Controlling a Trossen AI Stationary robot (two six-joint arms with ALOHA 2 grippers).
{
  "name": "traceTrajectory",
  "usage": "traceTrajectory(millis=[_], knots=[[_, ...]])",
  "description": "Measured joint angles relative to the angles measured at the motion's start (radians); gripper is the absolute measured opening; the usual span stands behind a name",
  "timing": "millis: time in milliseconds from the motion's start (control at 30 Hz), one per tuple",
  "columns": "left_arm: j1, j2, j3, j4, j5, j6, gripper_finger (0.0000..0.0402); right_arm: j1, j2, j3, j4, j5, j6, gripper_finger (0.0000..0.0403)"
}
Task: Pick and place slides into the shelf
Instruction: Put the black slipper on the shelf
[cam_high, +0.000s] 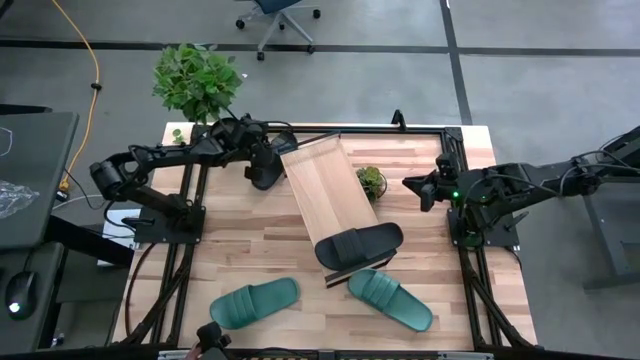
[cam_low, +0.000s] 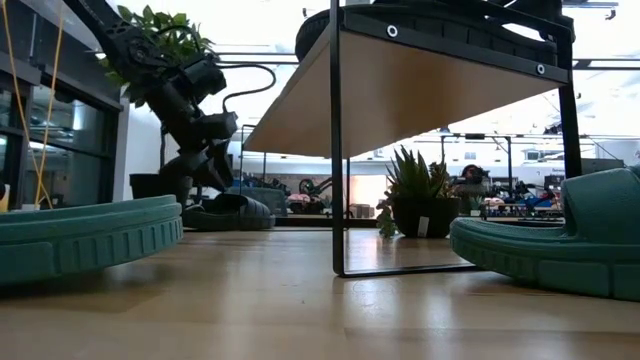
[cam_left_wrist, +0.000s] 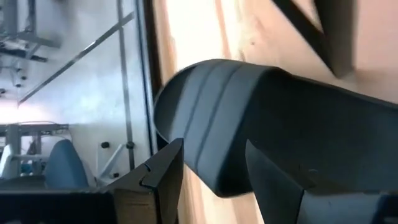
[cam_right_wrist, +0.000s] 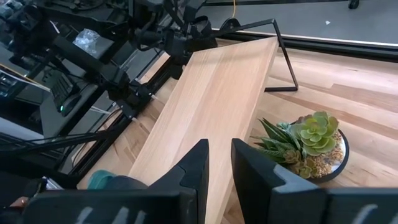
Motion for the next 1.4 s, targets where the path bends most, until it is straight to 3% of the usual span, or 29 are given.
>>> traceTrajectory(millis=[933, 1400], knots=[[0.001, 0.057, 0.0, 0.088, -0.012, 0.009, 0.0158, 0.0, 0.0, 0.0, 0.0, 0.025, 0.003, 0.006], [0.001, 0.057, 0.0, 0.054, -0.004, 0.003, 0.0047, 0.0, 0.0, 0.0, 0.0, 0.025, 0.004, 0.006]])
